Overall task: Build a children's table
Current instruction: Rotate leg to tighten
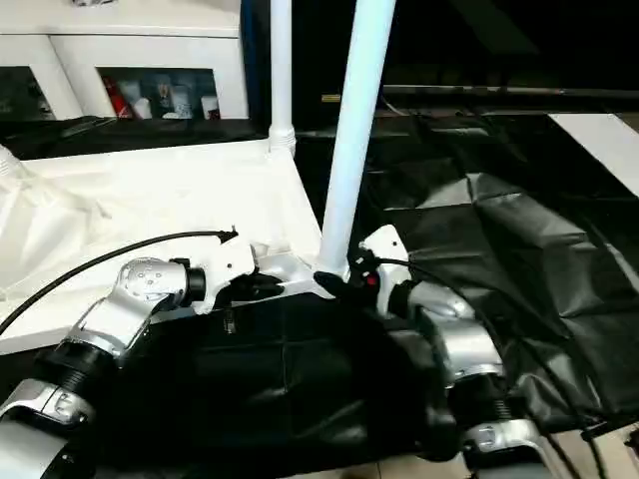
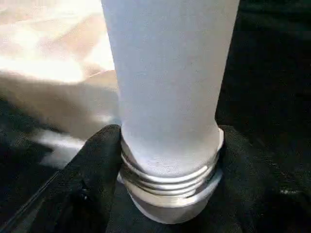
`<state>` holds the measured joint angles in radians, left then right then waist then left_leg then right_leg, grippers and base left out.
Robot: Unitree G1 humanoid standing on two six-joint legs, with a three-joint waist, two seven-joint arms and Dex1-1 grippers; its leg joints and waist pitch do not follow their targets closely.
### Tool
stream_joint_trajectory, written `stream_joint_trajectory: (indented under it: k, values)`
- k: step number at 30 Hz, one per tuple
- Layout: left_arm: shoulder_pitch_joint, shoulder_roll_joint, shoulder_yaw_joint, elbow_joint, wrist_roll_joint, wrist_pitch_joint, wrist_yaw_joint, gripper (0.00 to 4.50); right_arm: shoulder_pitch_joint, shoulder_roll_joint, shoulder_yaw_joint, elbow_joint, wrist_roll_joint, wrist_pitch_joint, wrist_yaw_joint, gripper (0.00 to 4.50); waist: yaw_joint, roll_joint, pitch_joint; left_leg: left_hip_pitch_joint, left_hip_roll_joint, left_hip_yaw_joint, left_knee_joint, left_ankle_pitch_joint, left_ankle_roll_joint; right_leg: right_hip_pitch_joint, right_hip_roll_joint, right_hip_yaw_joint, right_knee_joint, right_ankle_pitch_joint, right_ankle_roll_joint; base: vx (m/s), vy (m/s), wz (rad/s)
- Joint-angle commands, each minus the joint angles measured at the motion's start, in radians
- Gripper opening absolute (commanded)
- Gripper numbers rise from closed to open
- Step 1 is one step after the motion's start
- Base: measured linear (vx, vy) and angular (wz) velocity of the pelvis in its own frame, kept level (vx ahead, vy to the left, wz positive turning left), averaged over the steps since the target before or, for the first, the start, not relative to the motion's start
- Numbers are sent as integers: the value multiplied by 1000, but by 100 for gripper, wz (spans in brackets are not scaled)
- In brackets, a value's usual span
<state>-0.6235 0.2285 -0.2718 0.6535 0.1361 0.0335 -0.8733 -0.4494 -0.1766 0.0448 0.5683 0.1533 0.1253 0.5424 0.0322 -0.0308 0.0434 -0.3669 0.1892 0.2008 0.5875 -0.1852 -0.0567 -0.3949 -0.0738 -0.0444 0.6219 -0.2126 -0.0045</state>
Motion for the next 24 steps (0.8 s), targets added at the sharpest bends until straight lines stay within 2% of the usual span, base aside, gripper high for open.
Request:
stream_joint_trajectory:
  k: [1, 2, 4, 5, 6, 7, 8, 10, 13, 14, 15, 16, 18, 19, 21, 23, 24]
  values:
    - [10, -64, -17, 50, -2, 42, 72, 0, -25, 11, -51, 60, -36, 19, -171, 272, 5, -10, -49, 16, 43, -20, -64, -183, 34, 36, -70, 43, -84, -199, -229, 0, 0, 0]
    - [1, -81, -16, 58, 0, 51, 91, 0, -30, 25, -62, 68, -34, 22, -204, 272, 5, -12, -50, 16, 43, -21, -66, -197, 24, 38, -70, 44, -87, -227, -219, 0, 0, 0]
    - [-45, -167, -21, 106, 16, 83, 182, 0, -58, 99, -103, 94, -18, 19, -342, 272, 6, -6, -49, 18, 42, -21, -68, -214, 14, 33, -69, 46, -92, -241, -204, 0, 0, 0]
    - [-51, -177, -22, 112, 19, 87, 193, 0, -61, 109, -107, 96, -15, 16, -356, 272, 7, -8, -51, 19, 42, -22, -68, -213, 12, 34, -70, 46, -93, -241, -201, 0, 0, 0]
    - [-55, -185, -23, 116, 21, 89, 201, 0, -64, 117, -109, 97, -13, 13, -366, 272, 10, -9, -54, 15, 42, -23, -67, -194, 18, 39, -71, 45, -89, -213, -200, 0, 0, 0]
    - [-68, -212, -34, 136, 38, 82, 234, 0, -73, 154, -85, 93, -33, -3, -397, 272, 12, -1, -53, 15, 42, -23, -67, -188, 21, 38, -71, 45, -88, -195, -200, 0, 0, 0]
    - [-70, -219, -37, 141, 43, 78, 242, 0, -74, 167, -72, 89, -40, -13, -398, 272, 13, -2, -55, 16, 43, -22, -67, -179, 27, 37, -69, 45, -88, -158, -203, 0, 0, 0]
    - [-79, -219, -46, 154, 62, 58, 256, 0, -75, 185, -42, 93, -61, -35, -386, 272, 18, -4, -58, 9, 40, -23, -66, -143, 45, 45, -70, 44, -80, -90, -209, 0, 0, 0]
    - [-75, -209, -38, 152, 60, 55, 252, 0, -72, 188, -45, 91, -57, -50, -375, 272, 21, -7, -57, 10, 40, -21, -65, -143, 58, 45, -71, 43, -82, -86, -213, 0, 0, 0]
    - [-67, -196, -34, 142, 55, 47, 238, 0, -69, 177, -46, 83, -57, -61, -361, 272, 23, -6, -56, 11, 41, -21, -65, -152, 59, 44, -72, 43, -83, -101, -212, 0, 0, 0]
    - [-64, -189, -32, 139, 53, 42, 231, 0, -69, 169, -45, 81, -61, -69, -357, 328, 24, -6, -55, 11, 41, -21, -66, -160, 58, 44, -73, 43, -85, -118, -210, 0, 0, 0]
    - [-59, -178, -27, 136, 48, 30, 222, 0, -69, 156, -40, 75, -62, -69, -334, 342, 24, -9, -55, 10, 41, -21, -67, -165, 55, 44, -72, 43, -86, -130, -207, 0, 0, 0]
    - [-53, -165, -20, 132, 41, 21, 211, 0, -69, 142, -37, 68, -64, -63, -315, 344, 24, -7, -56, 9, 41, -22, -66, -158, 57, 46, -72, 43, -83, -118, -206, 0, 0, 0]
    - [-36, -133, -7, 118, 28, 12, 186, 0, -61, 98, -25, 39, -85, -30, -288, 364, 26, -11, -56, 7, 40, -23, -65, -146, 59, 50, -71, 42, -81, -106, -205, 0, 0, 0]
    - [-23, -106, -3, 107, 24, -4, 161, 0, -49, 58, -14, 3, -95, 22, -257, 383, 23, -11, -56, 4, 40, -23, -65, -133, 66, 51, -70, 42, -80, -95, -203, 0, 0, 0]
    - [-13, -85, 3, 99, 19, -11, 141, 0, -37, 29, -10, -30, -90, 65, -226, 383, 22, -17, -54, 6, 39, -20, -64, -138, 78, 49, -69, 43, -84, -116, -197, 0, 0, 0]
    - [-8, -73, 6, 96, 16, -19, 132, 0, -29, 12, -8, -49, -84, 83, -201, 383, 23, -14, -53, 8, 40, -20, -64, -145, 79, 47, -71, 44, -85, -139, -195, 0, 0, 0]
